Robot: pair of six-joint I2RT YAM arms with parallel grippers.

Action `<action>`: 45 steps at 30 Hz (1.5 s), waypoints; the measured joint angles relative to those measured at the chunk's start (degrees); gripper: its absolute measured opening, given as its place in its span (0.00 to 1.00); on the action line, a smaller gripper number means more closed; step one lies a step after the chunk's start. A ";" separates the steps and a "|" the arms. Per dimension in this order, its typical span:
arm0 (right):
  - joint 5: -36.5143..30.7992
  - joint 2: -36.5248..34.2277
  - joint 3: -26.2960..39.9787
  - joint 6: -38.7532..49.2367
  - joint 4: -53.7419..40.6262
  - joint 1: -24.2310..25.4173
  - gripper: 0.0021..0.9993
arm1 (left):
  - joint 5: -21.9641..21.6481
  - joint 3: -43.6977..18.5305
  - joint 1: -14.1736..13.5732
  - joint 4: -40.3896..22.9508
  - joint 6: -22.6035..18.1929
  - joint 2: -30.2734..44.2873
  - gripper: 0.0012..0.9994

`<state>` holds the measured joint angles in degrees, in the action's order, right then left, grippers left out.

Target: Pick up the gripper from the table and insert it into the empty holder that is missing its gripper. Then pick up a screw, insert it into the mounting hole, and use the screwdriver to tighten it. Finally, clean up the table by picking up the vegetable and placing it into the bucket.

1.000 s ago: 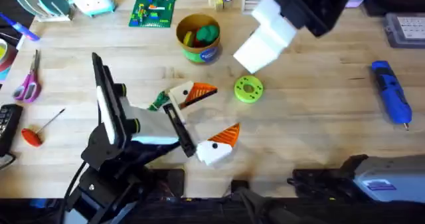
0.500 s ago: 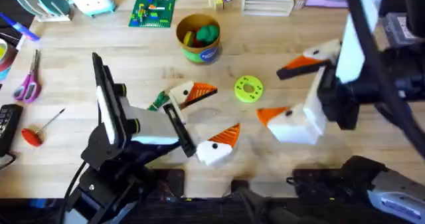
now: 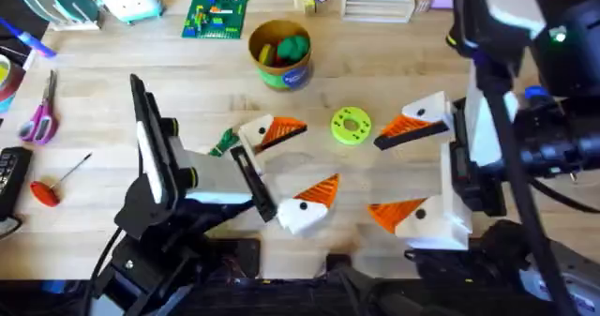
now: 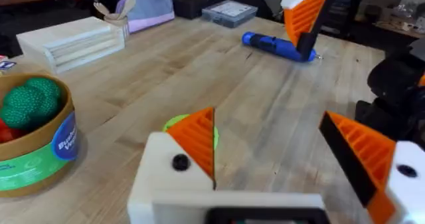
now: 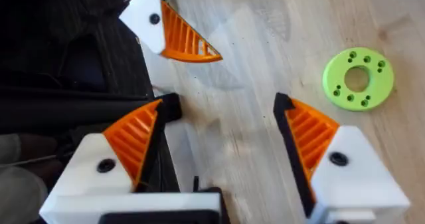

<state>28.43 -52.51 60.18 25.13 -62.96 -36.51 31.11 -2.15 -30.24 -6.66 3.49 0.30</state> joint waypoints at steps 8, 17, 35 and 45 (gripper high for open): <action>0.35 0.00 0.00 2.10 0.00 0.00 0.99 | 0.21 0.00 0.00 0.00 -0.24 0.02 0.02; 0.27 0.00 0.00 2.36 0.00 0.00 0.99 | 0.45 0.02 0.00 0.04 -0.32 0.02 0.01; -38.62 0.00 0.00 -20.68 5.54 18.80 0.99 | 8.59 0.09 0.00 0.07 -2.60 0.02 0.00; -44.81 -4.33 0.00 -18.45 7.33 49.53 0.99 | 8.81 0.09 0.00 -0.17 -2.60 0.02 0.00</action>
<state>-16.38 -56.84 60.18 6.68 -55.63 13.02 39.92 -2.07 -30.24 -6.83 0.89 0.32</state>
